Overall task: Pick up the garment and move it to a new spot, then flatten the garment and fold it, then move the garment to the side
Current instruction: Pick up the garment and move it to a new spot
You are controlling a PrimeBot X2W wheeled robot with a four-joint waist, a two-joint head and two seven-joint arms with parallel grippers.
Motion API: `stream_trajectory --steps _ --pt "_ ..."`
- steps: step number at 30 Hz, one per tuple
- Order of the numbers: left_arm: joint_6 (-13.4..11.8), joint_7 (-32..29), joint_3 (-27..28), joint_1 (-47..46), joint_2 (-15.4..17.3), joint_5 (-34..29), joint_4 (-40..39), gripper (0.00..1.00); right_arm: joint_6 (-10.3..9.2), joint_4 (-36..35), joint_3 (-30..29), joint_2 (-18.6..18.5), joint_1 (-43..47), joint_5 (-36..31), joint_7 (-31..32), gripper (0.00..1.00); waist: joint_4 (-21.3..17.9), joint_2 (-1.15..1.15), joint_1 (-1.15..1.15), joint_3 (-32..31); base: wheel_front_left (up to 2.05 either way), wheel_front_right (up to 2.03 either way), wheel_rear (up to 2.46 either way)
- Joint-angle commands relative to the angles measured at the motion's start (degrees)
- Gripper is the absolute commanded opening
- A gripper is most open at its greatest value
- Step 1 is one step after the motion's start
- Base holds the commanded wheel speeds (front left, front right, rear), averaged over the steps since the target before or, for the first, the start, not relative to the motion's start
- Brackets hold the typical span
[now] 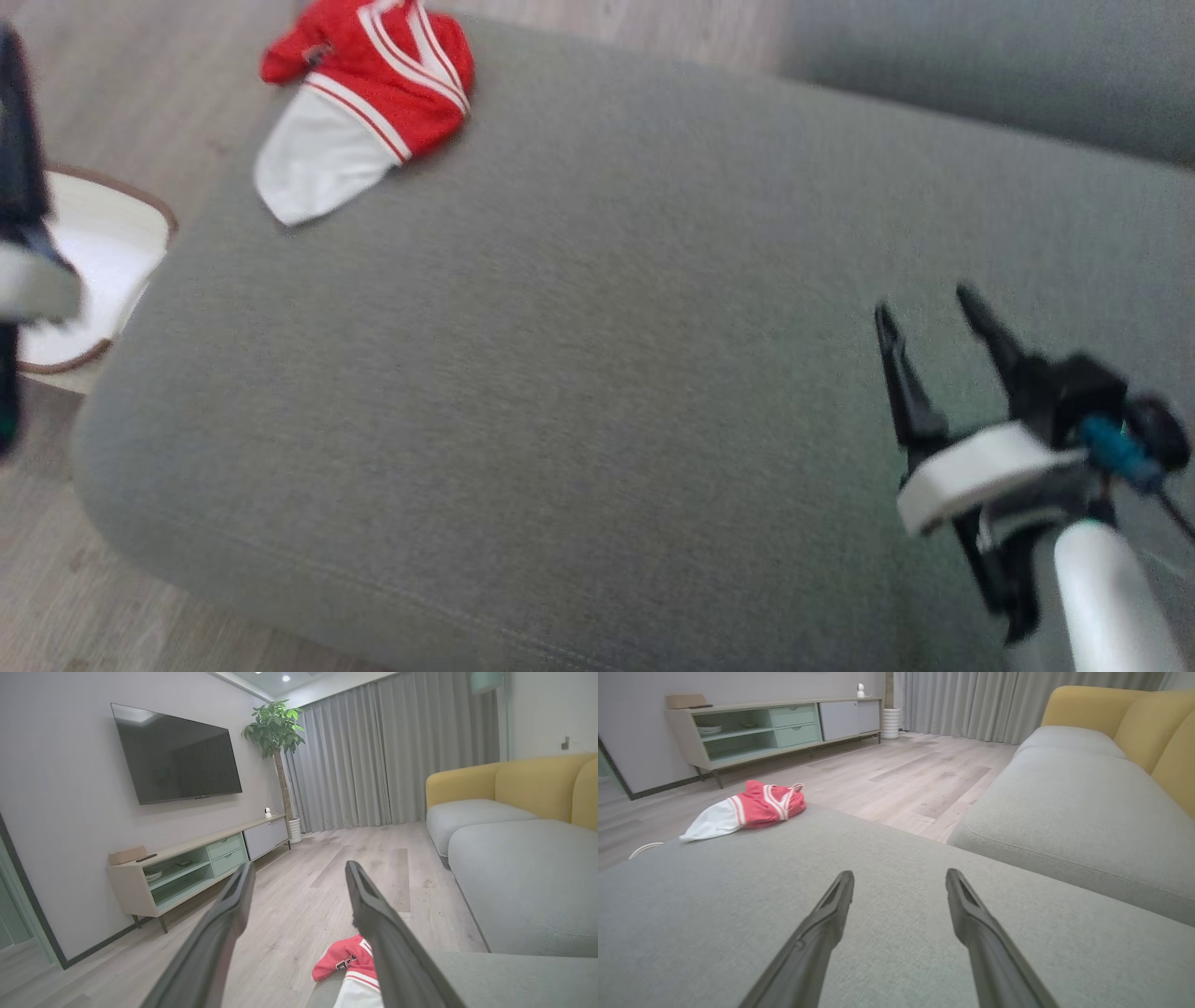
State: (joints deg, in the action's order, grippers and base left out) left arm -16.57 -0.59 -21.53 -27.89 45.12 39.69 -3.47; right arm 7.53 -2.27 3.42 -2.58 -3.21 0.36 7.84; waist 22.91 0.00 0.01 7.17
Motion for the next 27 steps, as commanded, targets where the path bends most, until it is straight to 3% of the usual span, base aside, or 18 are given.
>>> stream_trajectory --steps 1,4,12,19,27 --pt "1.19 -1.09 3.22 -5.77 3.41 -0.7 1.03 1.0 -0.04 -3.78 1.02 -0.3 -3.93 -1.21 1.06 1.0 -4.83 0.0 -0.01 6.09 0.0 0.0 0.0" --pt "3.28 -2.81 3.33 -12.79 3.38 -0.48 7.07 1.0 -0.04 -7.54 1.12 -0.3 -7.7 -4.17 3.68 1.0 -7.41 0.0 -0.01 10.09 0.0 0.0 0.0" --pt "6.47 -6.15 2.35 -22.09 -1.42 2.73 26.39 1.0 -0.04 -15.9 2.57 -1.04 -12.32 -7.36 9.72 1.0 -11.96 0.0 -0.01 18.81 0.0 0.0 0.0" --pt "11.88 -9.83 -0.55 -24.94 -5.39 4.97 39.63 1.0 -0.04 -21.69 3.12 -2.81 -12.8 -8.01 13.32 1.0 -12.57 0.0 -0.01 24.01 0.0 0.0 0.0" --pt "17.08 -11.98 -2.47 -27.13 -9.05 6.81 49.31 1.0 -0.04 -24.38 3.14 -2.72 -12.5 -8.12 14.2 1.0 -12.78 0.0 -0.01 28.17 0.0 0.0 0.0"
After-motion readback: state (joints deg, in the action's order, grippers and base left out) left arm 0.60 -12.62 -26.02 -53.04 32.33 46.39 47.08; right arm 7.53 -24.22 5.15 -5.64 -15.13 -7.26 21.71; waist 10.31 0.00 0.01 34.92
